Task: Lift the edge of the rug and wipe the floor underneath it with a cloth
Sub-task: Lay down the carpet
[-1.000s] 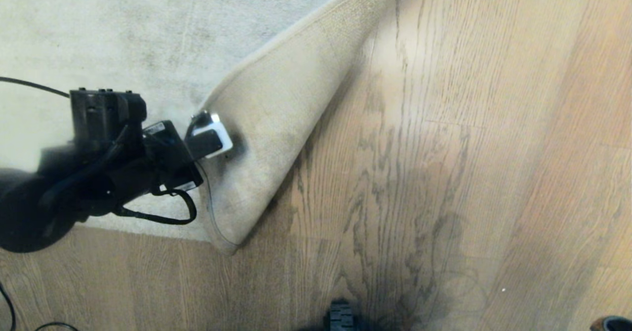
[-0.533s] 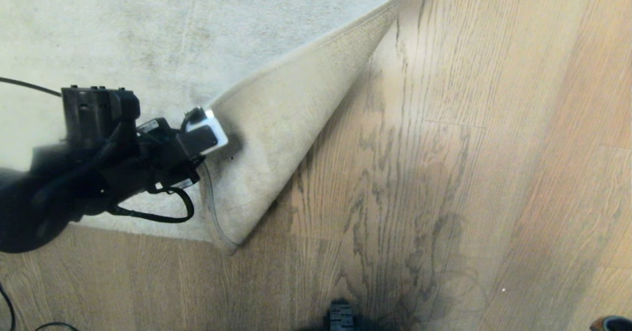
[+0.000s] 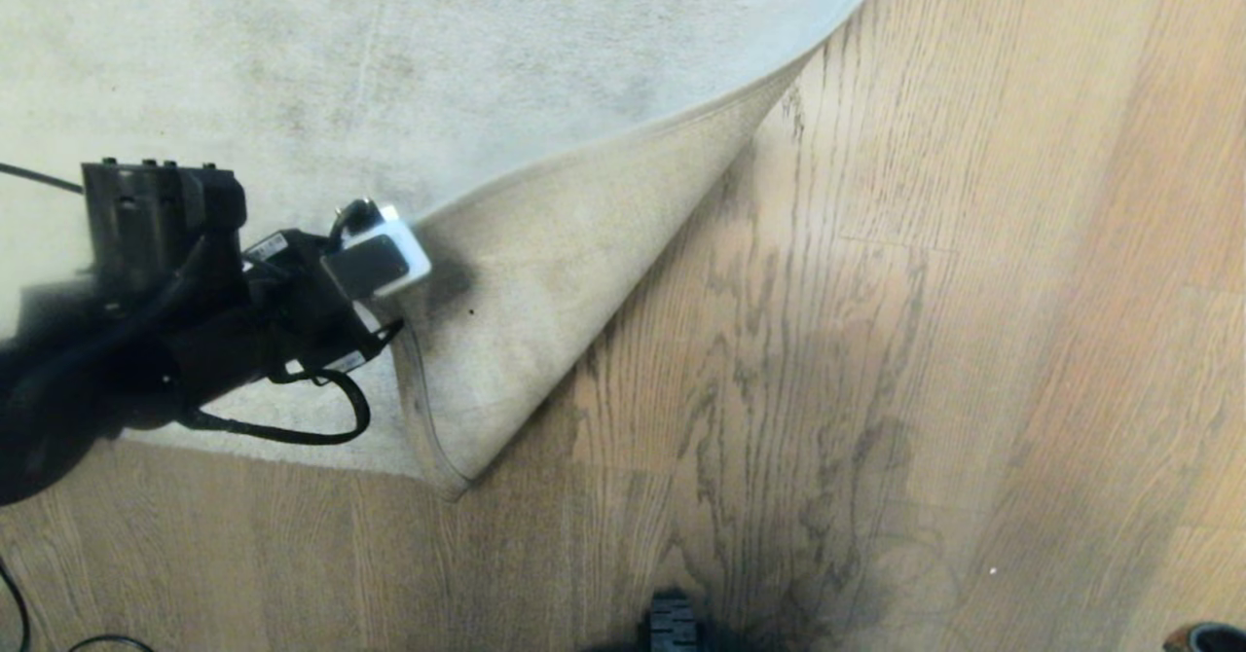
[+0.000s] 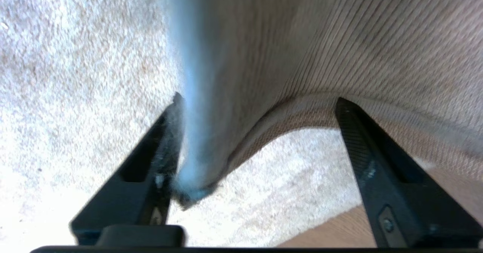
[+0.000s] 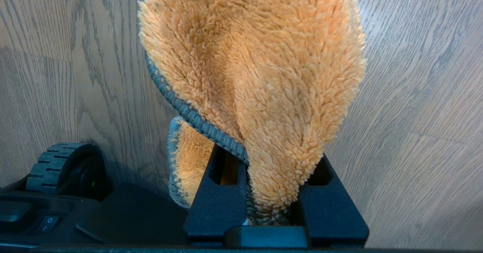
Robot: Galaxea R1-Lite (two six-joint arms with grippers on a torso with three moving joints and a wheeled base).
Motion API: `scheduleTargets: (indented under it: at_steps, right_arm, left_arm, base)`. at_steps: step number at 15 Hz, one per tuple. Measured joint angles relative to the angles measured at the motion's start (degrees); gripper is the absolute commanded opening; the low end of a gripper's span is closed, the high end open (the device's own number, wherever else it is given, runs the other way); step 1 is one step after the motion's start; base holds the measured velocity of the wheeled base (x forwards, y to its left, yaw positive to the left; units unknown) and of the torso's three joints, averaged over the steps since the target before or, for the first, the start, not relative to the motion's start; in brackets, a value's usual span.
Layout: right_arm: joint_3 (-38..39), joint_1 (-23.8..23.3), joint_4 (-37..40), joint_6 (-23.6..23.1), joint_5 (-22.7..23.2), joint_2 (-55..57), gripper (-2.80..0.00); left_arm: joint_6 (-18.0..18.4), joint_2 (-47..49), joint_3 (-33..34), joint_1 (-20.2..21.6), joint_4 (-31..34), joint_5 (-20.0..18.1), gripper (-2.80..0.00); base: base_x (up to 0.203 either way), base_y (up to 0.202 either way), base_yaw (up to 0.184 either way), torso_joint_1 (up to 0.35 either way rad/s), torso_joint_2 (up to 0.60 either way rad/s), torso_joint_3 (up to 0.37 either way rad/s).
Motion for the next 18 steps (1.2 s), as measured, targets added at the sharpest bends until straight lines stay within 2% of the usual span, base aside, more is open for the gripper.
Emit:
scheduleTargets:
  at_steps: [7,14,18]
  right_arm:
    - [0.0,0.0,0.0,0.0,0.0,0.0,-2.80]
    - [0.0,0.0,0.0,0.0,0.0,0.0,-2.80]
    - [0.0,0.0,0.0,0.0,0.0,0.0,-2.80]
  left_arm:
    - [-0.1,-3.5,-0.3,0.4,0.2,0.7,0.00]
    - [-1.3,-7.6,-0.2,0.7,4.7,1.1,0.00]
    - [-1.3,-9.4,0.6,1.5,4.9,1.1,0.00]
  base:
    - [0.000,0.000,0.000,0.000,0.00,0.000]
    - [0.000,0.000,0.000,0.000,0.00,0.000]
    - [0.000,0.000,0.000,0.000,0.00,0.000]
